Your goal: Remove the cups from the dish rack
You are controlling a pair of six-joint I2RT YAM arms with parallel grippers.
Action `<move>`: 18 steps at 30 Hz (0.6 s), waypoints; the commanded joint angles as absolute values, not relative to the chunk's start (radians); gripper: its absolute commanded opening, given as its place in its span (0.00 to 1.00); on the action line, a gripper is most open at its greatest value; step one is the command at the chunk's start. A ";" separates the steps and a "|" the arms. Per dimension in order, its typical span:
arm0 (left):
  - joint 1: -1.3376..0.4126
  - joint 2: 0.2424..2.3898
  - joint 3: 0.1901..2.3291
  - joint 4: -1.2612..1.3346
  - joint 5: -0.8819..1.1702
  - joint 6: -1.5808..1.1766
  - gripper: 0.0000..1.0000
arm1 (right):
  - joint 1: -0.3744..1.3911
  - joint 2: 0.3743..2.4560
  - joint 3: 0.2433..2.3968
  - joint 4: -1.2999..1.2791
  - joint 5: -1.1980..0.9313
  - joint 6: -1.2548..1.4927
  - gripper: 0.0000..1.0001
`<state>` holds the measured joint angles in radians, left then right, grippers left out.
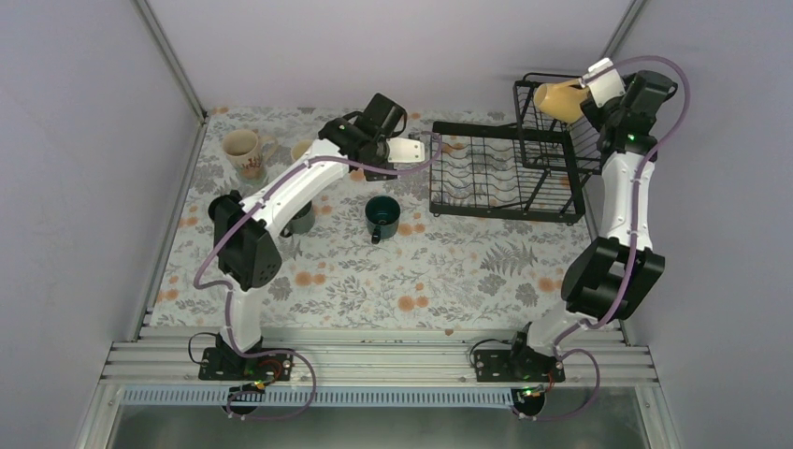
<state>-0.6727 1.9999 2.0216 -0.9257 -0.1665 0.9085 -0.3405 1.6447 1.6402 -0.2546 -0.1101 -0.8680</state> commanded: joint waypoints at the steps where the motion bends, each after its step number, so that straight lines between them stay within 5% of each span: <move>1: -0.679 1.941 1.971 -0.819 -0.193 0.912 0.81 | -0.305 1.713 1.735 -0.262 -0.041 -0.896 0.68; 4: -0.680 1.919 1.932 -0.786 -0.195 0.927 0.82 | -0.283 1.763 1.820 -0.341 -0.016 -0.897 0.60; 18: -0.654 1.879 1.846 -0.706 -0.160 0.938 0.83 | -0.253 1.881 1.938 -0.424 0.032 -0.825 0.55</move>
